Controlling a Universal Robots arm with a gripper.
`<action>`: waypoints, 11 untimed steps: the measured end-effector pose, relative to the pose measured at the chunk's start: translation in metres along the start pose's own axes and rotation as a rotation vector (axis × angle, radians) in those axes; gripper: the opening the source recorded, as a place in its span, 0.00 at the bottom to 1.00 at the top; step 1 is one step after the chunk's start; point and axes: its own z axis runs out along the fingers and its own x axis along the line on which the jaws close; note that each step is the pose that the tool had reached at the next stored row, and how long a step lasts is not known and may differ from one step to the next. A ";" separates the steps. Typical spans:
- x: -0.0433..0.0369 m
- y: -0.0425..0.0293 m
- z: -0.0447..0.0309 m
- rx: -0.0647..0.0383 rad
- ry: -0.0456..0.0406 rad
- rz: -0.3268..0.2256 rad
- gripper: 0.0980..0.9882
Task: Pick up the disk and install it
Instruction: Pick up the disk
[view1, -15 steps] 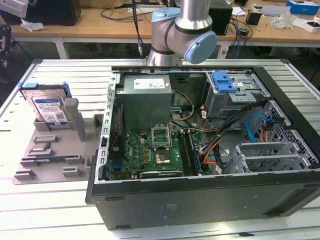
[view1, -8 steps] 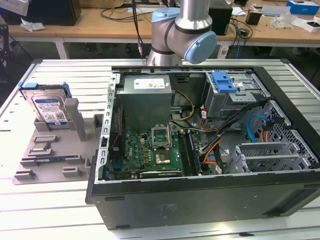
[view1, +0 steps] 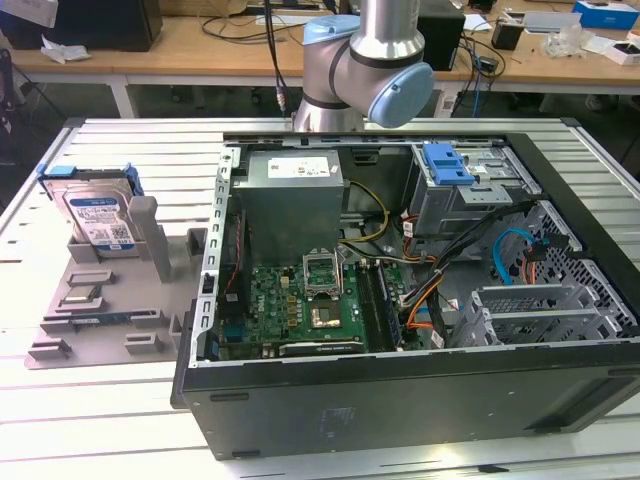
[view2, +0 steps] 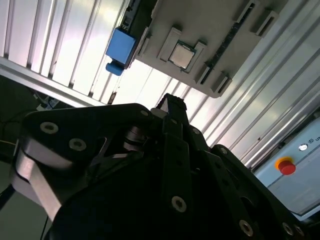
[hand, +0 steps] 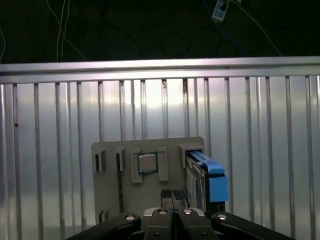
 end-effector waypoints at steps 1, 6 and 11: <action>0.0000 0.0000 0.0000 0.000 0.0000 -0.002 0.01; 0.0000 0.0000 0.0000 0.000 0.0002 -0.007 0.01; 0.0000 0.0000 0.0000 0.000 0.0002 -0.008 0.01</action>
